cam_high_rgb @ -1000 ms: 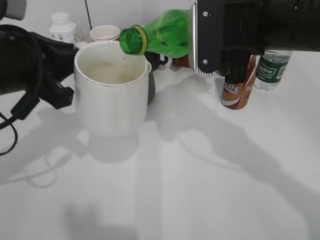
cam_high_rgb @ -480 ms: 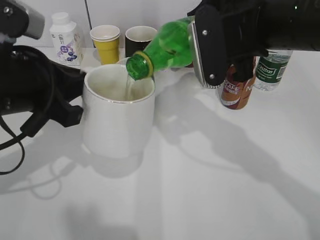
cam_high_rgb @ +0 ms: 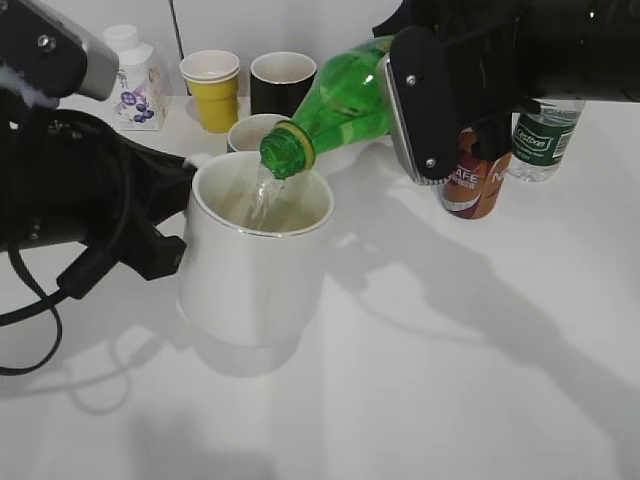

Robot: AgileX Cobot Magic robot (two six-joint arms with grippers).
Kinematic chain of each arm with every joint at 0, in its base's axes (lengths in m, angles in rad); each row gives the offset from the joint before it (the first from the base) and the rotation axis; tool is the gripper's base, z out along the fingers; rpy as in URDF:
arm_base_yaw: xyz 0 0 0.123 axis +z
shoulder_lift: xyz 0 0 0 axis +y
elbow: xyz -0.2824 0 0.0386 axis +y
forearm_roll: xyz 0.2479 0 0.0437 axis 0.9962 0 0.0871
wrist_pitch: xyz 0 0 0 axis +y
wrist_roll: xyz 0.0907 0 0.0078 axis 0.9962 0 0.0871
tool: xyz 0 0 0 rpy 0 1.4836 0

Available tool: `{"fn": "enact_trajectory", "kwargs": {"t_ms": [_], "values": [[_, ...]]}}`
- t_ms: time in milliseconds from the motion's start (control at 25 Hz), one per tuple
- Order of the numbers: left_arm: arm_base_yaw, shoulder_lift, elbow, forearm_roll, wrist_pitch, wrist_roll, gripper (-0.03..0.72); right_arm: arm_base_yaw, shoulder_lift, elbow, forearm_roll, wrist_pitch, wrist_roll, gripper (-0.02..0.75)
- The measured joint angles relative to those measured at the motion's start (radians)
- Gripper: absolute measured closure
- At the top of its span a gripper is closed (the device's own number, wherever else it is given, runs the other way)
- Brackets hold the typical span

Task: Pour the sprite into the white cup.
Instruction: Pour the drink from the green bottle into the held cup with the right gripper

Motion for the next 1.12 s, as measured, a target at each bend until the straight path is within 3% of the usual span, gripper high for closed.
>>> {"fn": "enact_trajectory", "kwargs": {"t_ms": [880, 1120], "values": [[-0.002, 0.0, 0.0, 0.025, 0.003, 0.0, 0.638, 0.0, 0.0, -0.002, -0.001, -0.001, -0.052, 0.343], [-0.002, 0.0, 0.0, 0.03, -0.001, 0.0, 0.638, 0.0, 0.0, -0.002, 0.054, -0.001, -0.052, 0.343]]}}
